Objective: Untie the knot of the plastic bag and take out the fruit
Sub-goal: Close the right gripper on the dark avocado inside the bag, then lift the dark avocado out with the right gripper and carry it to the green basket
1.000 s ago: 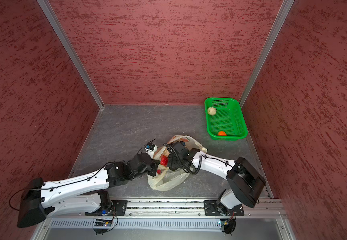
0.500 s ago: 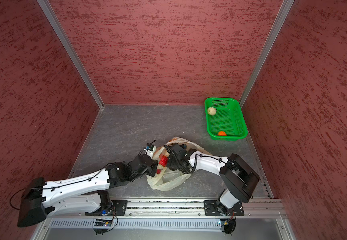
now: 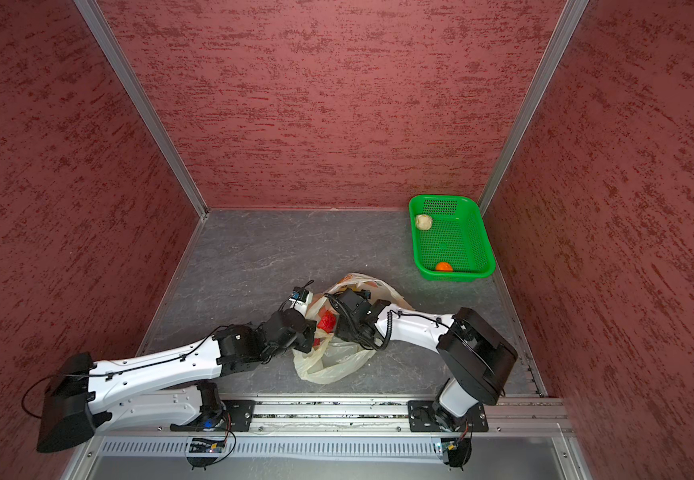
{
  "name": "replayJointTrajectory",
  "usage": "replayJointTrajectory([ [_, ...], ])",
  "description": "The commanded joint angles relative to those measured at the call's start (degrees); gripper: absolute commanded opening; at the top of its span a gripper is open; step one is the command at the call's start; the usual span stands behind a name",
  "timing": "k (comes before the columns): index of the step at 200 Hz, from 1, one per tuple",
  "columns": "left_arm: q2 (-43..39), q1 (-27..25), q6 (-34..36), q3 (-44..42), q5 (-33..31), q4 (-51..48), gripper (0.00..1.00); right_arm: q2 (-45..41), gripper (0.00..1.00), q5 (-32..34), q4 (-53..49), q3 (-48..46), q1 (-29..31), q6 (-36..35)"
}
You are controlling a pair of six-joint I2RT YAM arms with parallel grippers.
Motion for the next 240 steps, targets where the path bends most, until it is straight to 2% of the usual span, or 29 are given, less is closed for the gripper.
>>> replayJointTrajectory([
  [1,0.15,-0.20,0.43,1.17,-1.62,1.18,0.00,-2.78,0.66,2.70,0.15,0.84,0.91,-0.27],
  [120,0.57,3.59,0.69,4.21,-1.21,-1.46,0.00,-13.81,0.59,1.78,-6.78,4.71,4.73,-8.45],
  [173,1.09,3.93,0.60,5.97,-1.38,-3.42,0.00,-17.45,0.59,0.80,-7.85,6.04,5.36,-9.72],
  [240,0.57,4.13,0.51,5.66,-1.97,-3.93,0.00,-19.82,0.59,1.29,-13.82,12.87,5.55,-11.35],
])
